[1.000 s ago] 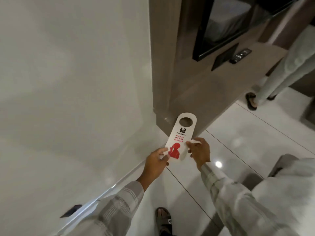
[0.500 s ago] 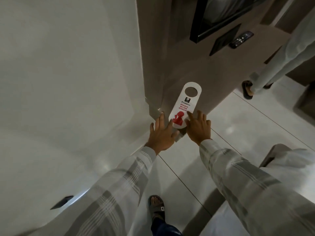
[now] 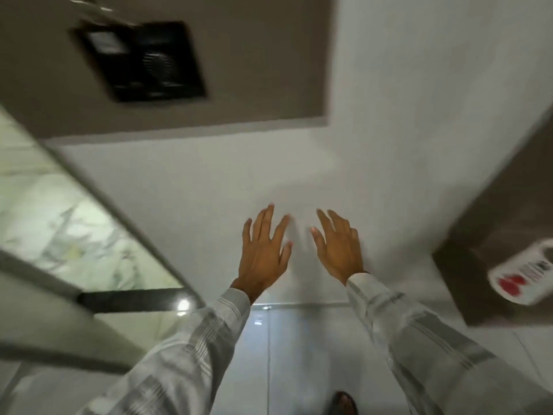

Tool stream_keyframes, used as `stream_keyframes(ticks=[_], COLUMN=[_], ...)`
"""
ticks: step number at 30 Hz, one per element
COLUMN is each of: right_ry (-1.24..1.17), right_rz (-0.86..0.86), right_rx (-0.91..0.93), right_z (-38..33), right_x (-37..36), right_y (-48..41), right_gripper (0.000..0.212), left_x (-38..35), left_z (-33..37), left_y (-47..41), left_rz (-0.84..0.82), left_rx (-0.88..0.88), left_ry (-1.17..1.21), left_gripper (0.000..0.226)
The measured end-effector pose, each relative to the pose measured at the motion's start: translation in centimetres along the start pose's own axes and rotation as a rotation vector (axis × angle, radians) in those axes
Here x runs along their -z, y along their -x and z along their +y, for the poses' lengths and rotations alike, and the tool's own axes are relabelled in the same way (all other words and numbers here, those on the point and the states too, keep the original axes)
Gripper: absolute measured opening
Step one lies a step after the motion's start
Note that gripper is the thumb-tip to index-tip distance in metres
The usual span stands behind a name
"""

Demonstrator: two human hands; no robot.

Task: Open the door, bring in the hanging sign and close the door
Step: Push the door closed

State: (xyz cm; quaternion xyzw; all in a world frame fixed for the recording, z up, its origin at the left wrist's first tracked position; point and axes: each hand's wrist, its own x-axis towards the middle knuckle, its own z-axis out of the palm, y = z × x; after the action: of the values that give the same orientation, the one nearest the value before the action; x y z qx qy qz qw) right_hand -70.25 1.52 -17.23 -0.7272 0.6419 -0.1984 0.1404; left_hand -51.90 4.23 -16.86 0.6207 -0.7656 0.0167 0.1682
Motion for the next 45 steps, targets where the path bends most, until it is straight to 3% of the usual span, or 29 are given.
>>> stream_keyframes(ticks=[7, 14, 17, 22, 26, 32, 39, 45], right_ry=[-0.189, -0.442, -0.598, -0.621, -0.595, -0.542, -0.033, 0.485], right_rz=[0.032, 0.130, 0.120, 0.312, 0.434, 0.535, 0.712, 0.716], right_rx=[0.585, 1.010, 1.124, 1.197, 1.243, 1.246, 1.120, 0.969], right_z=[-30.2, -54.1, -60.5, -63.4, -63.4, -61.8, -58.5, -57.9], right_x=[-5.8, -5.9, -4.7, -4.8, -5.9, -5.9, -3.8, -2.0], right_y=[0.8, 7.2, 9.3, 8.1, 5.8, 0.8, -4.9, -9.3], right_gripper=[0.047, 0.052, 0.061, 0.071, 0.066, 0.063, 0.061, 0.068], left_x=[16.7, 29.8, 32.2, 32.5, 30.7, 28.4, 26.6, 25.5], left_z=[-19.7, -29.5, -32.1, -34.9, -36.4, -37.6, -38.4, -41.6], left_y=[15.5, 29.5, 32.8, 33.3, 31.3, 26.2, 19.2, 12.9], left_rz=[0.355, 0.592, 0.559, 0.405, 0.251, 0.244, 0.219, 0.136], left_rx=[0.381, 0.666, 0.760, 0.749, 0.708, 0.625, 0.505, 0.360], left_ry=[-0.232, -0.463, -0.502, -0.500, -0.431, -0.321, -0.248, -0.192], left_gripper=[0.058, 0.067, 0.071, 0.071, 0.070, 0.075, 0.076, 0.077])
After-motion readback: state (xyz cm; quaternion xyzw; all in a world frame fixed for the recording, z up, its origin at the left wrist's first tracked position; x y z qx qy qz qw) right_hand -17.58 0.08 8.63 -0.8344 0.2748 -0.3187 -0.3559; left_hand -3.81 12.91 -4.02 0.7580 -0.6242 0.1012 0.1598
